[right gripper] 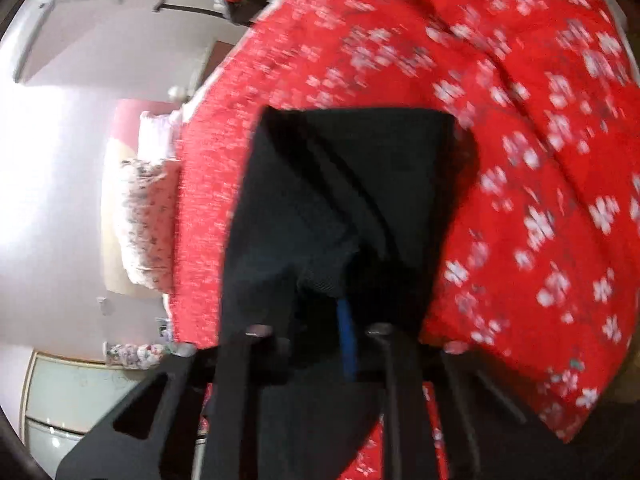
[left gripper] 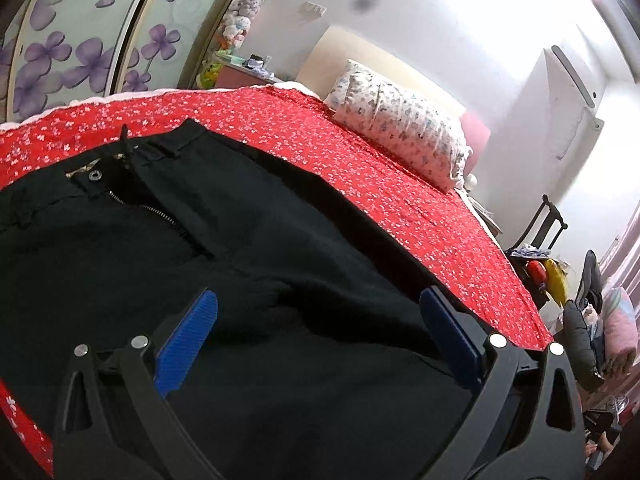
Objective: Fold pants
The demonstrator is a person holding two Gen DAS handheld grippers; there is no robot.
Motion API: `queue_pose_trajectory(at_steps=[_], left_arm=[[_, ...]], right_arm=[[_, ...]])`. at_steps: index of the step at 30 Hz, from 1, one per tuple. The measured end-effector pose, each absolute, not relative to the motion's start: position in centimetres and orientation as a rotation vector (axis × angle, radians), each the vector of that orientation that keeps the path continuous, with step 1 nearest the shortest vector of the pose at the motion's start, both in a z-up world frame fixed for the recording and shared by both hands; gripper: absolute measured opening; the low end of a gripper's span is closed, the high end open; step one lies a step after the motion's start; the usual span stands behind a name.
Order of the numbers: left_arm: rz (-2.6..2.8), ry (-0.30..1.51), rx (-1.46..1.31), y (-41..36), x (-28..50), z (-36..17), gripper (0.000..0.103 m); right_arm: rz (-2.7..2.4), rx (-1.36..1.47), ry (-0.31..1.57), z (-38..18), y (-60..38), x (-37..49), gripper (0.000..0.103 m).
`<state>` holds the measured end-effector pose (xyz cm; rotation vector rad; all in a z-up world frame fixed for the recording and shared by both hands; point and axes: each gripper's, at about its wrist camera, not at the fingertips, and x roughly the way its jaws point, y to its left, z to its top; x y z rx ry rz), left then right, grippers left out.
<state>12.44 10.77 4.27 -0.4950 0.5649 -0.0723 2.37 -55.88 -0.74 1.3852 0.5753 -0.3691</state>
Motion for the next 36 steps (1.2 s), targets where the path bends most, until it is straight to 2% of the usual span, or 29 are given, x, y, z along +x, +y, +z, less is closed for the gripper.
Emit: queue_pose_trajectory(at_steps=[4,9,11,12,14,15,19,24,30,34,36], left_arm=[[-0.066,0.543,-0.512,11.1,12.1,4.4,0.101],[-0.052,0.529,-0.511,11.1,11.8,4.5,0.101],[-0.055,0.537,-0.514,11.1,11.8,4.4,0.101],[-0.056,0.538,-0.514,11.1,11.8,4.4,0.101],[-0.052,0.534,-0.512,11.0,11.8,4.5,0.101],[-0.051,0.534,-0.514,11.0,11.8,4.5,0.101],[-0.062,0.549,-0.52,10.9,11.9,4.3,0.101],[-0.069,0.56,-0.508,10.5,12.1,4.3,0.101],[-0.063,0.566,-0.507,10.8,12.1,4.1,0.101],[-0.06,0.574,-0.522,11.2,12.4,3.8,0.101],[-0.045,0.576,-0.525,11.3,12.5,3.7,0.101]], right_arm=[[-0.367,1.242,0.44,1.9,-54.6,0.2,0.01],[-0.456,1.324,0.514,-2.5,-54.2,-0.7,0.01],[-0.472,1.275,0.538,-1.6,-53.8,-0.5,0.026],[-0.478,1.265,0.56,-1.2,-53.7,-0.3,0.03],[-0.495,1.254,0.577,-0.1,-53.5,-0.7,0.05],[-0.509,1.251,0.561,0.5,-53.0,-0.9,0.053],[-0.288,1.22,0.47,2.6,-48.8,-0.1,0.052],[0.049,1.314,0.617,0.4,-42.2,6.3,0.045],[0.036,1.333,0.684,-2.4,-38.6,10.8,0.044],[-0.041,1.326,0.637,-2.8,-38.8,10.8,0.032],[-0.079,1.317,0.615,-3.1,-38.8,10.9,0.03]])
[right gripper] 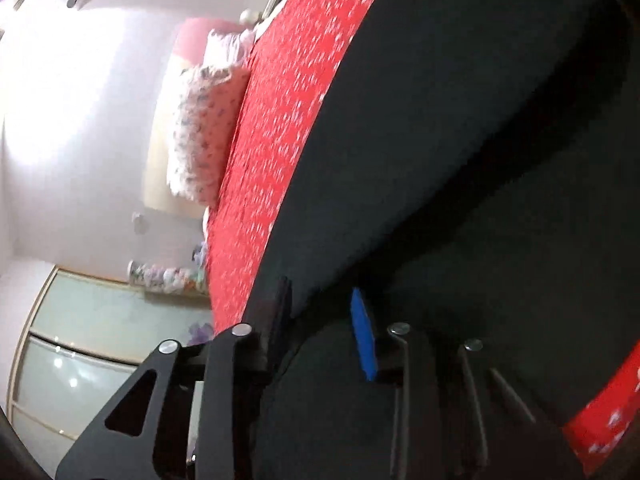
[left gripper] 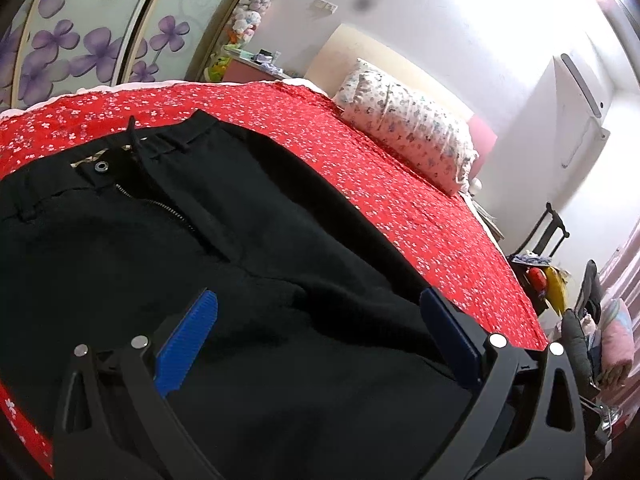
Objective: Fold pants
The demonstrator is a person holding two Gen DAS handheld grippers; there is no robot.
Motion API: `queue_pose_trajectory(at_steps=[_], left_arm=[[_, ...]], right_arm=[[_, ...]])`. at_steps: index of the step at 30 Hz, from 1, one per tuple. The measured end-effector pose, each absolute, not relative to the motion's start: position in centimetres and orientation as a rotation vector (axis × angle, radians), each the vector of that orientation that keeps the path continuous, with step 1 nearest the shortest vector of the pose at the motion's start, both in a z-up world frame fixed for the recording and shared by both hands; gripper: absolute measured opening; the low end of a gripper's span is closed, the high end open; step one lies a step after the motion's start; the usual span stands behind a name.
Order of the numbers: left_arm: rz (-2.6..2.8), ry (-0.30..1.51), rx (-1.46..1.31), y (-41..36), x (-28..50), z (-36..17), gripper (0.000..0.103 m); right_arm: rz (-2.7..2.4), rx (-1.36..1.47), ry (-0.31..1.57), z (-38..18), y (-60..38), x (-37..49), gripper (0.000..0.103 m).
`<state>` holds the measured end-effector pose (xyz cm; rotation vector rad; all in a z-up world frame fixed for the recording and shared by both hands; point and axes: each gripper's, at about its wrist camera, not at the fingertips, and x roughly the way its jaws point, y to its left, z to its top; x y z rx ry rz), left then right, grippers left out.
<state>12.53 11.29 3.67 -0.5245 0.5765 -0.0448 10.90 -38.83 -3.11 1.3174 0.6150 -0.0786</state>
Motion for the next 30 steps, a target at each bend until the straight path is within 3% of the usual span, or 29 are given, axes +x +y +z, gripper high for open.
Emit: queue_pose_trajectory(at_steps=[3,5,7,15,22,30], left_arm=[[-0.032,0.588,-0.53,11.3,12.9,3.5,0.101],[-0.012,0.601,-0.533,11.2,13.0,3.4,0.101],[-0.007,0.61,-0.539,11.3,13.2,3.3,0.101],[-0.136,0.64,-0.66,13.9,16.1,5.1,0.101],[-0.051,0.824,-0.669,14.9,28.2,7.4,0.101],[0.168,1.087,-0.615,13.9,40.2,3.6,0.101]], right_arm=[[-0.106,1.311,0.581,-3.4,-39.1,11.1,0.027],[-0.115,1.296,0.563,-3.4,-39.1,10.9,0.008],[-0.099,1.307,0.536,-4.0,-39.4,10.5,0.004],[-0.034,1.342,0.533,-4.9,-39.9,9.6,0.004],[-0.02,1.287,0.585,-4.0,-39.9,10.7,0.004],[-0.008,1.189,0.636,-3.1,-39.9,11.8,0.004]])
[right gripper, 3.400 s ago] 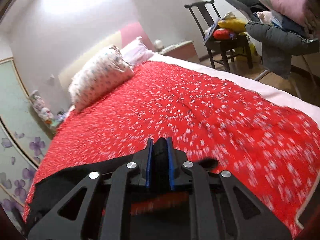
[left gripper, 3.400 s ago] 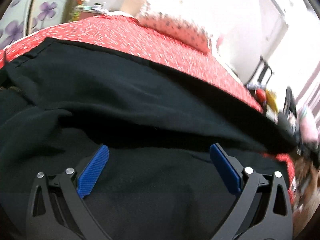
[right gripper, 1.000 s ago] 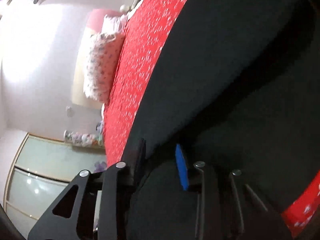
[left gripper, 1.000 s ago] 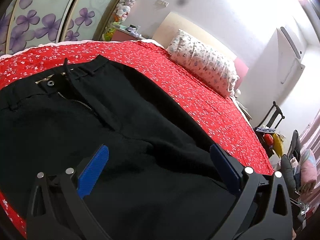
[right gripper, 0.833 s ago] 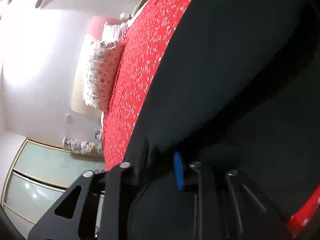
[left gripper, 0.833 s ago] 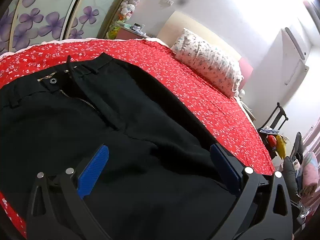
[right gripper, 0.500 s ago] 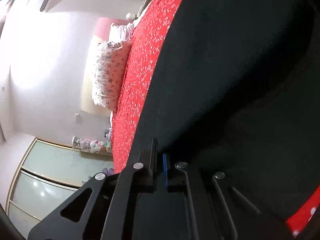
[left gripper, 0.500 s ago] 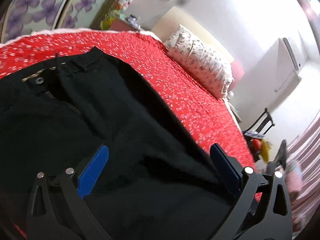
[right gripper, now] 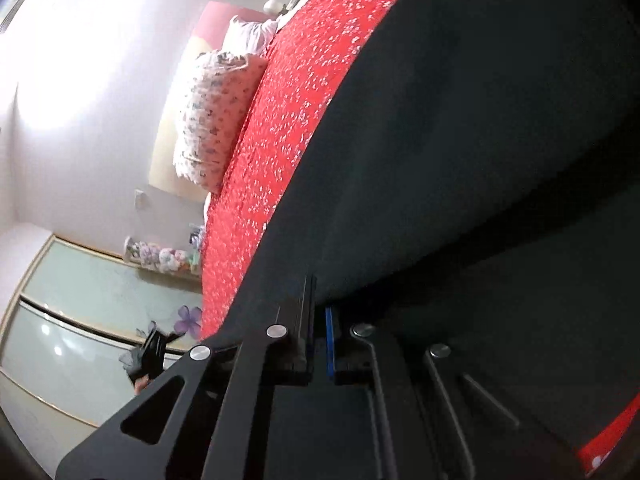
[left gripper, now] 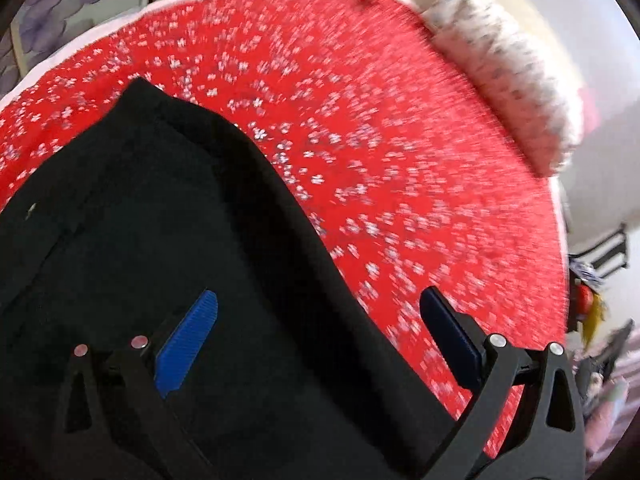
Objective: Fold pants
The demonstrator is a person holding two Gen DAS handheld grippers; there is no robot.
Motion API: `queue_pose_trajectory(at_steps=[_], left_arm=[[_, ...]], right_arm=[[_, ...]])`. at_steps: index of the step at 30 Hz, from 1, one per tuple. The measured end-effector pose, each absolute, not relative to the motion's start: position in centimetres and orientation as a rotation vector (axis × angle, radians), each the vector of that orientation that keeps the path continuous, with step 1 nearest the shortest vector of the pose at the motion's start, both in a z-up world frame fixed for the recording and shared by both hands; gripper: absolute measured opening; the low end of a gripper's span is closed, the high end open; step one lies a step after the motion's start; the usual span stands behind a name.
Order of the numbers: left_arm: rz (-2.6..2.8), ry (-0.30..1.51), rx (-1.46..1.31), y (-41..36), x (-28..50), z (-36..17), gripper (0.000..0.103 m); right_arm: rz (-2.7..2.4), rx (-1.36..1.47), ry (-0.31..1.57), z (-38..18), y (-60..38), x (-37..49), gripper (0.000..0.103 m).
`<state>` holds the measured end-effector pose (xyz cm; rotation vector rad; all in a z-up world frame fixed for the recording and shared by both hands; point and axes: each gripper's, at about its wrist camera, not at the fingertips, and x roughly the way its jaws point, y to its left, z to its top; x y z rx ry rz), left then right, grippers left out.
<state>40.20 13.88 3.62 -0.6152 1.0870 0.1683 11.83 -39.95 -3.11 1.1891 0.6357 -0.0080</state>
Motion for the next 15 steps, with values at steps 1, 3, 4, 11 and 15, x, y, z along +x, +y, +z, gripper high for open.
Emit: queue_pose_trajectory(at_steps=[1,3,4,11,15], left_arm=[[0.202,1.094,-0.608,13.9,40.9,3.1,0.101],[0.243,1.086,-0.618,14.1,41.7,2.3,0.098],[0.254,1.087,-0.626,14.3,42.0,1.7,0.085],[0.192,1.039,-0.711,15.9,40.9,0.5,0.009],[0.19,0.974,-0.67,15.9,38.5,2.1,0.008]], right_arm=[[-0.007,1.177,0.64,-3.0,-39.9,11.9,0.004],[-0.005,1.159,0.646,-2.9,-39.8,12.1,0.004],[-0.004,1.154,0.647,-2.8,-39.9,12.2,0.004],[-0.003,1.145,0.647,-2.6,-39.8,12.4,0.004],[0.003,1.159,0.641,-2.5,-39.9,12.5,0.004]])
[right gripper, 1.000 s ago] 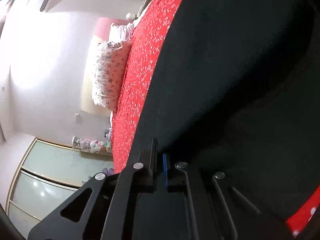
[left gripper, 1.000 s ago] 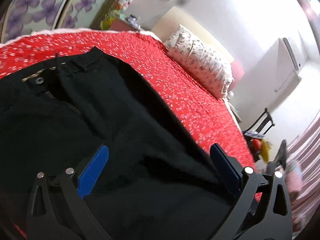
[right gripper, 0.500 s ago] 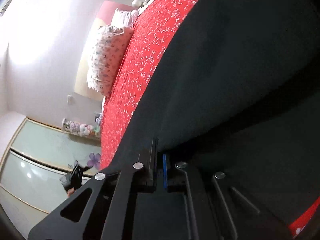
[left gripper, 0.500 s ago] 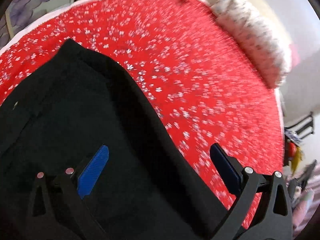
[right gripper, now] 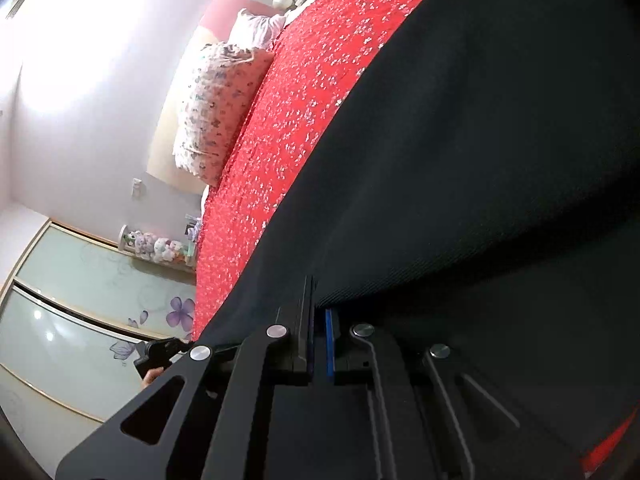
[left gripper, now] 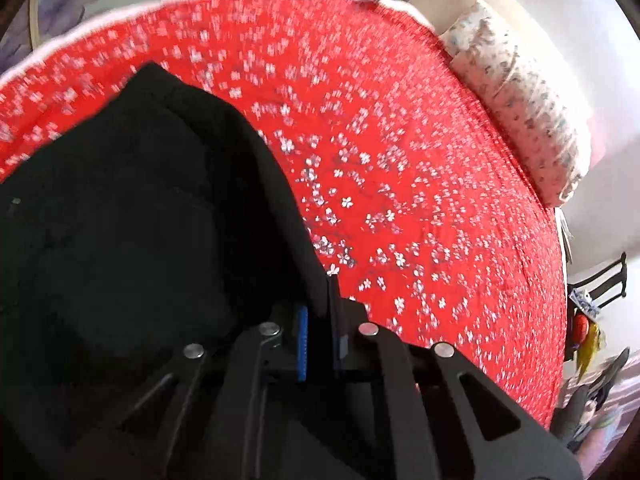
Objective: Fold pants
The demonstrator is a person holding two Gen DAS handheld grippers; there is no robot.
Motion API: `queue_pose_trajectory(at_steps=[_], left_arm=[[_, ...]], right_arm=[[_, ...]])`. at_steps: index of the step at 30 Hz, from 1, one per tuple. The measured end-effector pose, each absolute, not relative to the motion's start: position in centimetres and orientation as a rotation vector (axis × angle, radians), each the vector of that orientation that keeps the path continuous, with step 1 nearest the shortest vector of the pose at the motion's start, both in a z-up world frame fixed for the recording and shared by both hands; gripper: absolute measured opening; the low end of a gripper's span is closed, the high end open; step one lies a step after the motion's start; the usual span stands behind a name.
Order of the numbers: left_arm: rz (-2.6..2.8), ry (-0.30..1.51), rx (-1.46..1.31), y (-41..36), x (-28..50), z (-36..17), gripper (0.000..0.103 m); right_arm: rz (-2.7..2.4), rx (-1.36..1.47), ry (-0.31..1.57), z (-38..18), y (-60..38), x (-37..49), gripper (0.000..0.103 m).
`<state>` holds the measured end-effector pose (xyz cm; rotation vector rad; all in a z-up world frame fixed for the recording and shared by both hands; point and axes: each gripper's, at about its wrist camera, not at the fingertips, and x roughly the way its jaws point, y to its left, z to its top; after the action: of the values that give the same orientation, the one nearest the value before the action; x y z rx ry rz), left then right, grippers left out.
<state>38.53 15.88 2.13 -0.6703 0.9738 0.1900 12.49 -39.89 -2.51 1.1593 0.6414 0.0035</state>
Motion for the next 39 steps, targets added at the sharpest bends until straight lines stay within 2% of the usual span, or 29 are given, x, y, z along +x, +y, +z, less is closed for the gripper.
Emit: queue_pose_trajectory(at_steps=[7,15,21,27,29,33,35,36,39], left_arm=[[0.12,0.857,-0.679,16.5,31.3,7.2,0.007],[0.009,0.717,-0.685,17.3,17.9,11.6,0.008],[-0.001,0.644,-0.687,16.9,8.5,9.6,0.008],[0.06,0.687,-0.757,17.3,3.3,4.0,0.008],[0.082,0.715,-0.815,18.1,2.9,2.0,0.012],[0.136,0.705,-0.932,20.2,2.1,0.6,0.037],[0.142,0.691,-0.974,21.5,2.0,0.7,0.042],[0.139,0.681,-0.996,22.4,2.1,0.9,0.05],[0.149,0.672,-1.053,24.7,2.8,1.1,0.051]], right_arm=[[0.03,1.187,0.585,-2.0,-41.0,11.9,0.004],[0.027,1.196,0.431,0.2,-43.7,9.0,0.004],[0.016,1.216,0.415,0.5,-44.8,6.6,0.004],[-0.026,1.219,0.474,-0.2,-44.6,5.2,0.004],[-0.041,1.204,0.497,-0.7,-44.4,4.6,0.004],[-0.041,1.232,0.515,-1.7,-44.6,4.2,0.004],[-0.044,1.214,0.517,-1.5,-44.5,4.2,0.004],[-0.046,1.206,0.518,-1.5,-44.4,4.2,0.004],[-0.047,1.208,0.516,-1.5,-44.3,4.1,0.004]])
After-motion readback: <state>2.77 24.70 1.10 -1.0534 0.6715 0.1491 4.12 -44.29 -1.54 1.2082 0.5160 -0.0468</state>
